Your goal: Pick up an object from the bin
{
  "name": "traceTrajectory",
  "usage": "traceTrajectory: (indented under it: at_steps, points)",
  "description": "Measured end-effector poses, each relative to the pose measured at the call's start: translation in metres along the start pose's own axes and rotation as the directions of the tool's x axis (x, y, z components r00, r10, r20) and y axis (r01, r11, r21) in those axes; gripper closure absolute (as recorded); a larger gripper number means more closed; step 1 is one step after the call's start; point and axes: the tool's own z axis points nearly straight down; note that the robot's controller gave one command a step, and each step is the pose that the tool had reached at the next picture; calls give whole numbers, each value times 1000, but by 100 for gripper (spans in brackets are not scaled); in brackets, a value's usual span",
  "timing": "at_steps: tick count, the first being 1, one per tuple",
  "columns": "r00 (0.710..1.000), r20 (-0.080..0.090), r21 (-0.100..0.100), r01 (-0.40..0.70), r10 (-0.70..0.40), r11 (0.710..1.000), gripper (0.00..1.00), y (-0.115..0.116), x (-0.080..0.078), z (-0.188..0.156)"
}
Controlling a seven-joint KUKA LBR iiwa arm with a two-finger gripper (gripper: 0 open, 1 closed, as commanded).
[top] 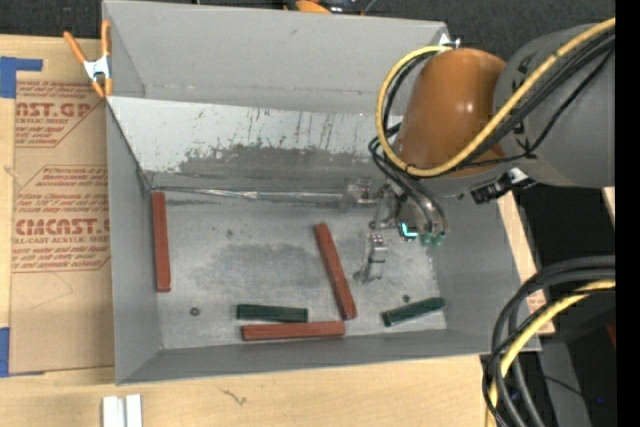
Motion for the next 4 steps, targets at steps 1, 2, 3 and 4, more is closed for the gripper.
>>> traceTrajectory:
  at_steps: [1, 2, 3, 4]
  points:
    - [932, 1, 1, 363, -363, 932, 0, 2, 52, 53]
    - [880, 9, 4, 475, -475, 880, 0, -25, -17, 90]
    - [696, 8, 5, 718, -718, 696, 0, 24, -12, 79]
    - [512, 7, 7, 859, -859, 512, 0, 21, -36, 89]
